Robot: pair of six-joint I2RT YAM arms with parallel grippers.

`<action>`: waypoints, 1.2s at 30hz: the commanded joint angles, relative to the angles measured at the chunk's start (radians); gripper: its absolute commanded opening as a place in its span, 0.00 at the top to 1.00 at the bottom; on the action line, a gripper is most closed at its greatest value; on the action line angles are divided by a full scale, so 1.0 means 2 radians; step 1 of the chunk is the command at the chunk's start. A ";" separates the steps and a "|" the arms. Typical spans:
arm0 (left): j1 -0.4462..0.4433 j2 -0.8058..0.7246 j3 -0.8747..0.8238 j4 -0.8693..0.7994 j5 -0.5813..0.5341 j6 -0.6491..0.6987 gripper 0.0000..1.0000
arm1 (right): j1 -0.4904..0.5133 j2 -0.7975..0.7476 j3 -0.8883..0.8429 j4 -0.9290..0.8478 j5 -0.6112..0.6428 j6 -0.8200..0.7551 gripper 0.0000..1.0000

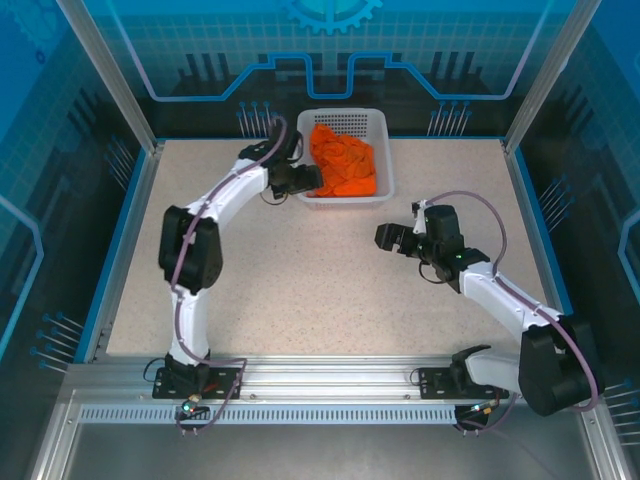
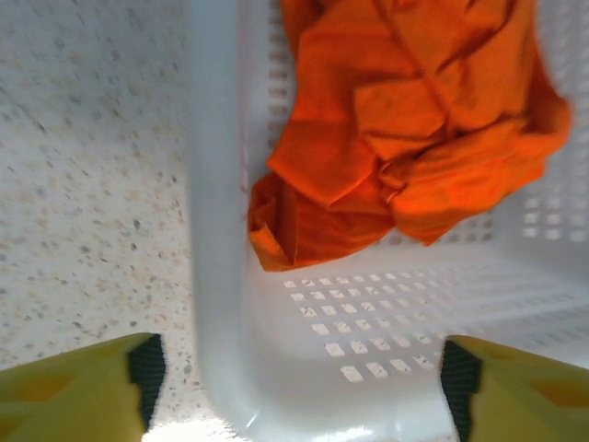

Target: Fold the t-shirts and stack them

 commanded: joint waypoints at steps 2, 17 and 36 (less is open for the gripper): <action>-0.008 0.049 0.063 -0.100 -0.049 0.032 0.38 | 0.006 0.002 0.008 0.011 0.002 -0.008 0.05; 0.088 -0.049 -0.049 -0.066 -0.079 0.037 0.98 | 0.007 -0.015 -0.001 0.012 0.010 -0.007 0.05; 0.339 -0.121 -0.170 -0.060 -0.124 0.108 0.89 | 0.011 -0.012 -0.004 0.022 0.005 0.000 0.05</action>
